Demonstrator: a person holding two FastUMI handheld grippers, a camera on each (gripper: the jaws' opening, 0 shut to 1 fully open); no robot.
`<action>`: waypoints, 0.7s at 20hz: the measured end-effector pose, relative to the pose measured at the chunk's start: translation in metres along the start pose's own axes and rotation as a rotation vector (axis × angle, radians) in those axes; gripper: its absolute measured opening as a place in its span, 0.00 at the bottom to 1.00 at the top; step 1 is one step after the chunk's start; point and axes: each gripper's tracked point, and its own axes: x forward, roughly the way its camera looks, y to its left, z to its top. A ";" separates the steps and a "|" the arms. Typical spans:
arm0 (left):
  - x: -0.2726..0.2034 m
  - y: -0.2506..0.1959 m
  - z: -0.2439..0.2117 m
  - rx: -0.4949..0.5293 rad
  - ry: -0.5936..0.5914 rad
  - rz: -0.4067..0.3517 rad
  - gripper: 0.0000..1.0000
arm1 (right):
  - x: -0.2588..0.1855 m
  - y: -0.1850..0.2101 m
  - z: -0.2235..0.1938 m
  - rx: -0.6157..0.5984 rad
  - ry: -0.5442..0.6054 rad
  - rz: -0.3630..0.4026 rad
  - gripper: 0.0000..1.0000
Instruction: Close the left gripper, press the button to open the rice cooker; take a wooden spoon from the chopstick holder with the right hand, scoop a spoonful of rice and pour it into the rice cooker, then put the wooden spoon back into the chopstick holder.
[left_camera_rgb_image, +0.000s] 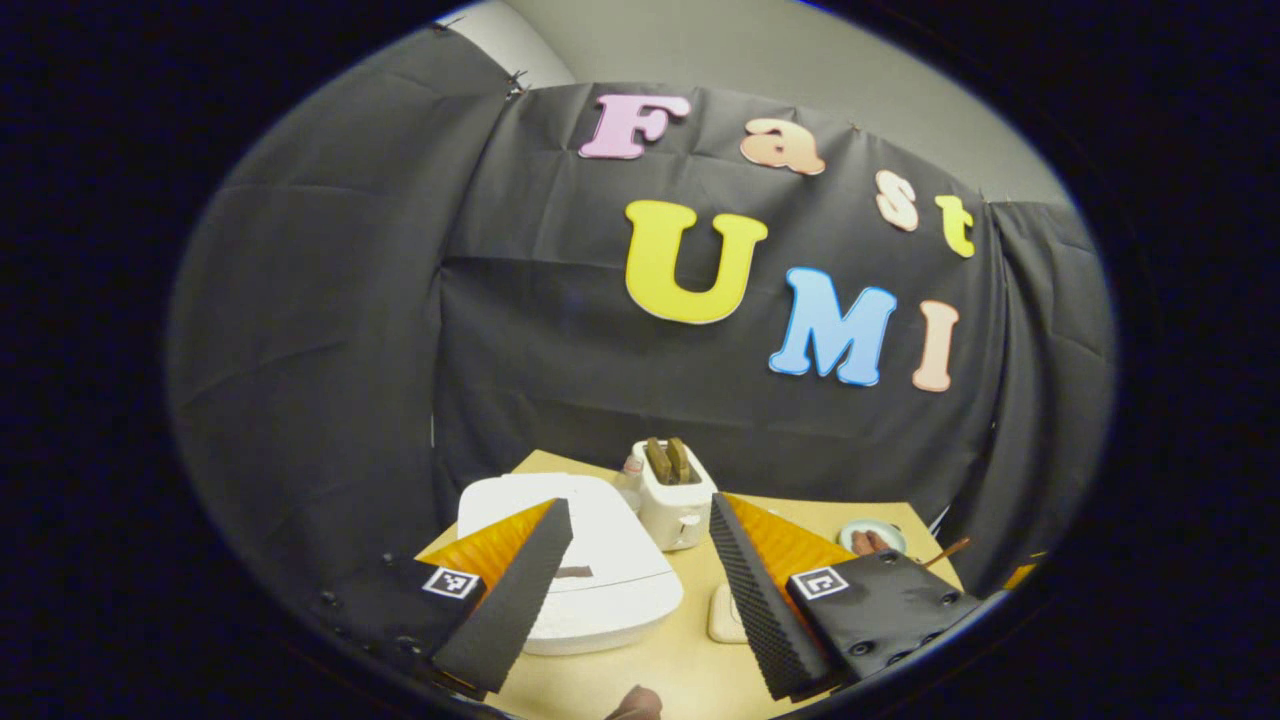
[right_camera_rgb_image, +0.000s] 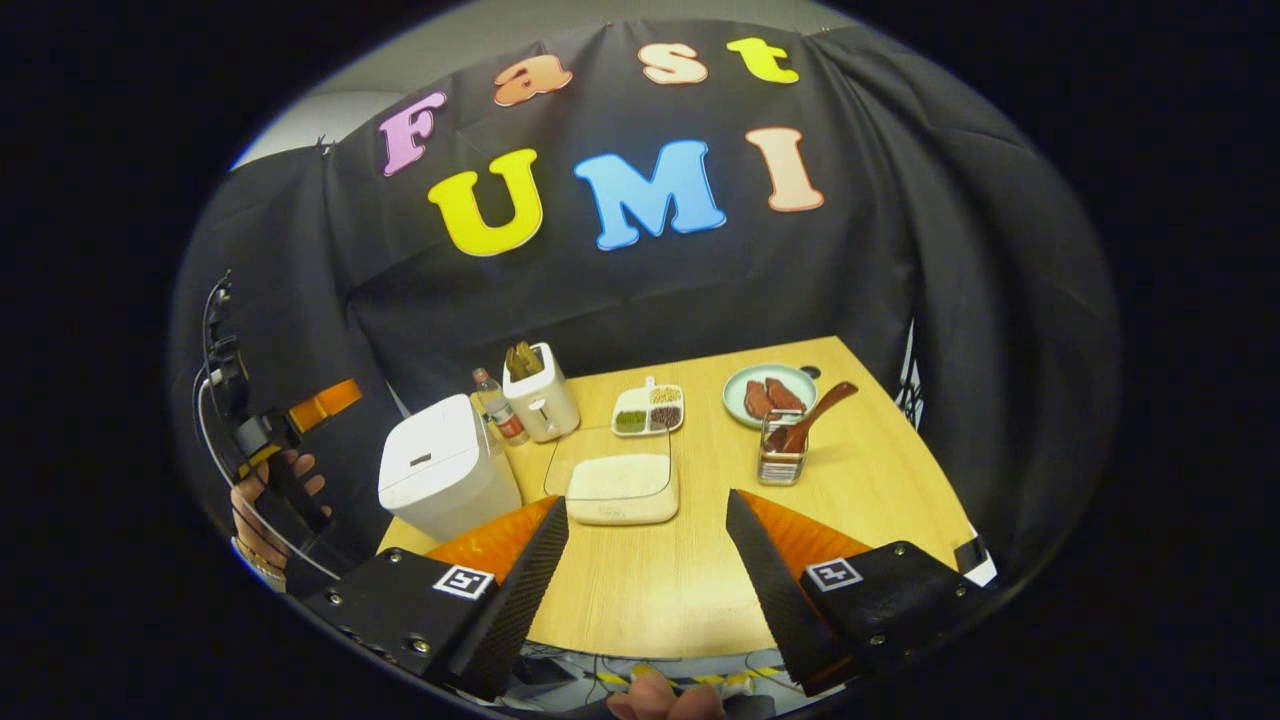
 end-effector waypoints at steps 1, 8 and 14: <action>-0.019 -0.009 0.012 0.000 -0.019 -0.001 1.00 | -0.003 -0.006 0.011 -0.018 -0.024 0.006 0.98; -0.147 -0.106 0.097 0.042 -0.175 -0.012 0.93 | -0.056 -0.059 0.113 -0.126 -0.254 0.026 0.98; -0.231 -0.188 0.114 0.091 -0.282 -0.014 0.93 | -0.125 -0.122 0.149 -0.351 -0.484 -0.091 0.97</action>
